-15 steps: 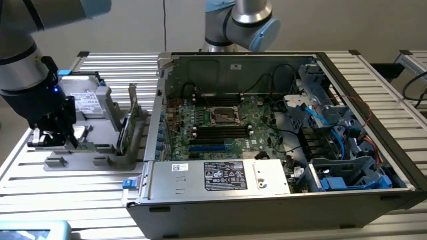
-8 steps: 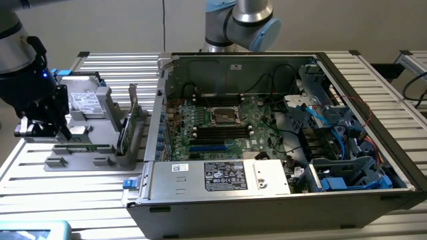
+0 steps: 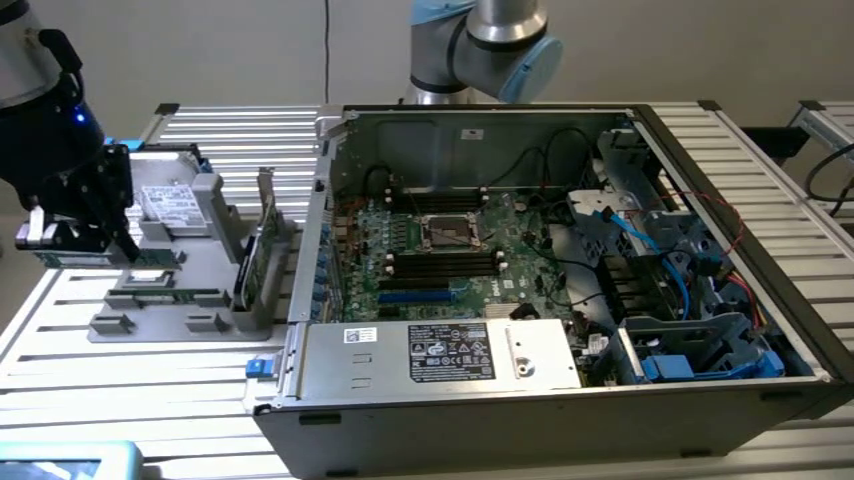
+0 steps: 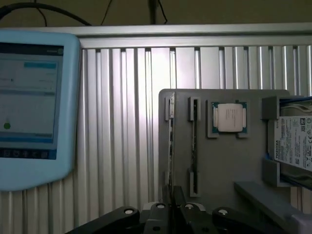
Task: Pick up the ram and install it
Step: 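Pick up the ram and move it above insertion slot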
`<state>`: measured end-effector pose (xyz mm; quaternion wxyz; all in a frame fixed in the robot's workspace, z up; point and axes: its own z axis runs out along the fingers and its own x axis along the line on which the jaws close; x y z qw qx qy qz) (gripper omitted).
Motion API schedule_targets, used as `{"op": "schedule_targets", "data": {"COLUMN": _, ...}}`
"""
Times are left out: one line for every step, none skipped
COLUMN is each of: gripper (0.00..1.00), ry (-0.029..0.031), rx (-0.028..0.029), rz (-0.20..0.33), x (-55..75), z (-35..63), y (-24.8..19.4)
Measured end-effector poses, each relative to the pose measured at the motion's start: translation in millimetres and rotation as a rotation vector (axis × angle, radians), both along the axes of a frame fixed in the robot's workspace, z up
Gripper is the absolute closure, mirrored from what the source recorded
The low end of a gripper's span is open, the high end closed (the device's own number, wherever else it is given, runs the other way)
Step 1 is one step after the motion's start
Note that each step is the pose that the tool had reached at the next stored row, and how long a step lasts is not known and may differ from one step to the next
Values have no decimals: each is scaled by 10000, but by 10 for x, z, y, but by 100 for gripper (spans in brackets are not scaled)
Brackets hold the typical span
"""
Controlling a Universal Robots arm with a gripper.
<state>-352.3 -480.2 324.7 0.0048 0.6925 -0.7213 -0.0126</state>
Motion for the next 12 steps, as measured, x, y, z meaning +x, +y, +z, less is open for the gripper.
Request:
{"op": "schedule_targets", "data": {"gripper": 86, "ry": -1, "rx": 4, "rz": 0, "x": 30, "z": 45, "y": -1}}
{"op": "schedule_targets", "data": {"gripper": 86, "ry": -1, "rx": 8, "rz": 0, "x": 64, "z": 90, "y": -4}}
{"op": "schedule_targets", "data": {"gripper": 86, "ry": 0, "rx": 13, "rz": 0, "x": 103, "z": 135, "y": -7}}
{"op": "schedule_targets", "data": {"gripper": 86, "ry": 0, "rx": 21, "rz": 1, "x": 144, "z": 180, "y": -11}}
{"op": "schedule_targets", "data": {"gripper": 86, "ry": -1, "rx": 34, "rz": 1, "x": 187, "z": 226, "y": -15}}
{"op": "schedule_targets", "data": {"gripper": 86, "ry": -1, "rx": 46, "rz": 0, "x": 229, "z": 270, "y": -19}}
{"op": "schedule_targets", "data": {"gripper": 86, "ry": 0, "rx": 58, "rz": 0, "x": 272, "z": 316, "y": -23}}
{"op": "schedule_targets", "data": {"gripper": 86, "ry": -1, "rx": 72, "rz": 0, "x": 319, "z": 365, "y": -27}}
{"op": "schedule_targets", "data": {"gripper": 86, "ry": 0, "rx": 84, "rz": 0, "x": 363, "z": 410, "y": -30}}
{"op": "schedule_targets", "data": {"gripper": 86, "ry": -1, "rx": 98, "rz": 1, "x": 408, "z": 455, "y": -32}}
{"op": "schedule_targets", "data": {"gripper": 86, "ry": -1, "rx": 110, "rz": 0, "x": 450, "z": 498, "y": -34}}
{"op": "schedule_targets", "data": {"gripper": 86, "ry": 0, "rx": 122, "rz": 0, "x": 495, "z": 543, "y": -36}}
